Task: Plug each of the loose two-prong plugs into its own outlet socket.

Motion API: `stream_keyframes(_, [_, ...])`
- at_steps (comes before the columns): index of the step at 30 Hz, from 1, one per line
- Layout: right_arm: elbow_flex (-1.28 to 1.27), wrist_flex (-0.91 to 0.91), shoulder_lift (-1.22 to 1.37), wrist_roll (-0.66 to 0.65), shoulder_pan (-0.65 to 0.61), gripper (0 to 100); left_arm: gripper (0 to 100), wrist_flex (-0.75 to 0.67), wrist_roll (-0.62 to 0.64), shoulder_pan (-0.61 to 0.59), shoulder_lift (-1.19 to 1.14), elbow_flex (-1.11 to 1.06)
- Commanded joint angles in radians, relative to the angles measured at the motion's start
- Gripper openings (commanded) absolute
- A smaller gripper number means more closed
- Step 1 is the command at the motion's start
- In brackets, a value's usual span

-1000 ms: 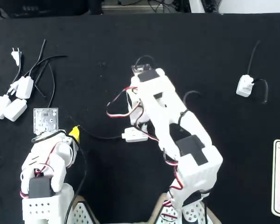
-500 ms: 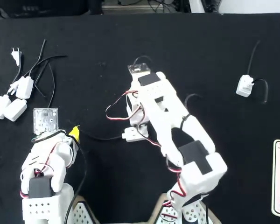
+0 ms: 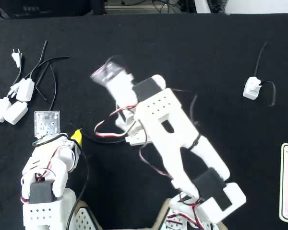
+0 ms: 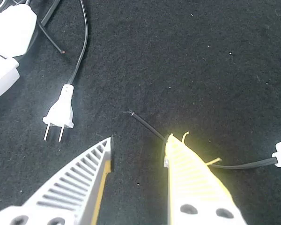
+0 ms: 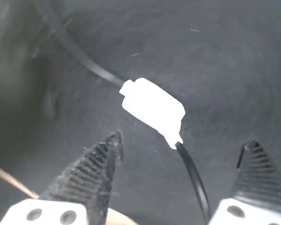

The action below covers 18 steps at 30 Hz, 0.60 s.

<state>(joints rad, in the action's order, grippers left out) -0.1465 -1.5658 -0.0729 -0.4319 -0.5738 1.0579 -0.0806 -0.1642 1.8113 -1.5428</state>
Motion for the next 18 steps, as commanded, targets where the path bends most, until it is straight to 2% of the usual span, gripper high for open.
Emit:
stream_keyframes(1, [-0.047,0.008,-0.048,-0.373,-0.034,36.4,19,0.003,0.003,-0.008,0.003,0.008])
stream_keyframes(6, [-0.213,0.152,-0.05,-0.529,-0.011,36.4,19,0.003,0.006,-0.058,0.003,0.01])
stream_keyframes(10, [-0.295,0.255,-0.05,-0.568,0.029,36.4,19,-0.003,0.017,-0.139,0.003,0.018])
stream_keyframes(13, [-0.328,0.305,-0.05,-0.569,0.048,36.4,19,-0.02,0.087,-0.203,0.003,0.027])
stream_keyframes(18, [-0.383,0.354,-0.048,-0.586,0.043,36.4,19,-0.081,0.23,-0.378,0.003,0.03])
